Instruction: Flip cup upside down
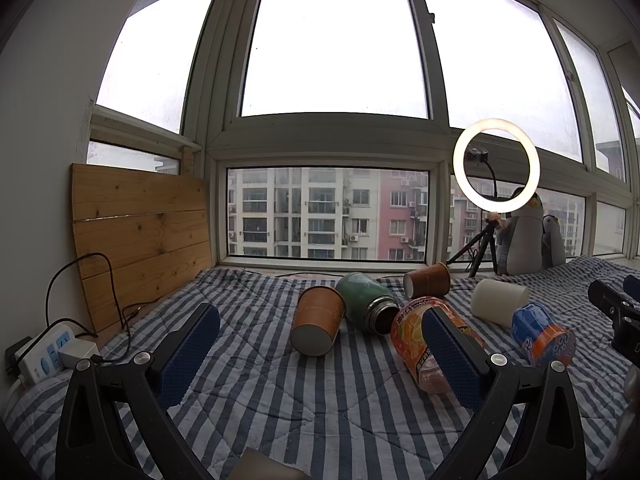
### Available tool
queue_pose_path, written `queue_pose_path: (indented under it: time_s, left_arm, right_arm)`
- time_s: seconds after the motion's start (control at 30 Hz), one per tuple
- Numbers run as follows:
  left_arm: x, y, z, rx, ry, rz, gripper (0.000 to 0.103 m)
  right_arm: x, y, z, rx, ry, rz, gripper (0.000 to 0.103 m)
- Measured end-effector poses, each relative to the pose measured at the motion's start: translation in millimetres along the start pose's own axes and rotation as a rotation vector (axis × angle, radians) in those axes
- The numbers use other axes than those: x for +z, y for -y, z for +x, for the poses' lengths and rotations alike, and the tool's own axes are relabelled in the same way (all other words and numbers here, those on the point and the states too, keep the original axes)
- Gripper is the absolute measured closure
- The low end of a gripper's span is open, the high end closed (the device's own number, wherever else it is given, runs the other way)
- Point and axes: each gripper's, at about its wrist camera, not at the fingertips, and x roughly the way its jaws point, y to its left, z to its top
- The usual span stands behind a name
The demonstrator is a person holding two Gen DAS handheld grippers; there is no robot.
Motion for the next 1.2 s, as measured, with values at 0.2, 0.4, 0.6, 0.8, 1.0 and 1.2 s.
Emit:
queue_pose_path:
  time_s: [0.2,0.4,0.6,0.8,1.0,1.2]
  left_arm:
    - [0.0,0.2,0.5,0.0,0.0,0.0,0.001]
    - [0.2,0.0,0.5,0.001,-0.002,0.001,0.001]
    - [-0.2,0.5,1.4,0.001,-0.006,0.001,0.001]
    - [-0.3,0.6,1.5,0.001,-0.007,0.002,0.001]
    - [-0.5,1.2,3.0,0.001,-0.01,0.001,0.001]
    - [-0.8,2.0,4.5,-0.002,-0.015,0.002,0.001]
  right_arm:
    - [0.1,0.2,-0.2,0.0,0.0,0.0,0.022]
    - [0.0,0.0,-0.5,0.0,-0.001,0.0,0.022]
    - [-0.1,1.3,0.2,0.0,-0.005,0.001,0.022]
    - [-1.2,3.3,2.3,0.001,-0.011,0.005,0.022]
    - [-2.3,2.1,3.7,0.002,-0.018,0.009,0.022]
    - [-2.3,2.4,7.7,0.007,-0.039,0.021,0.016]
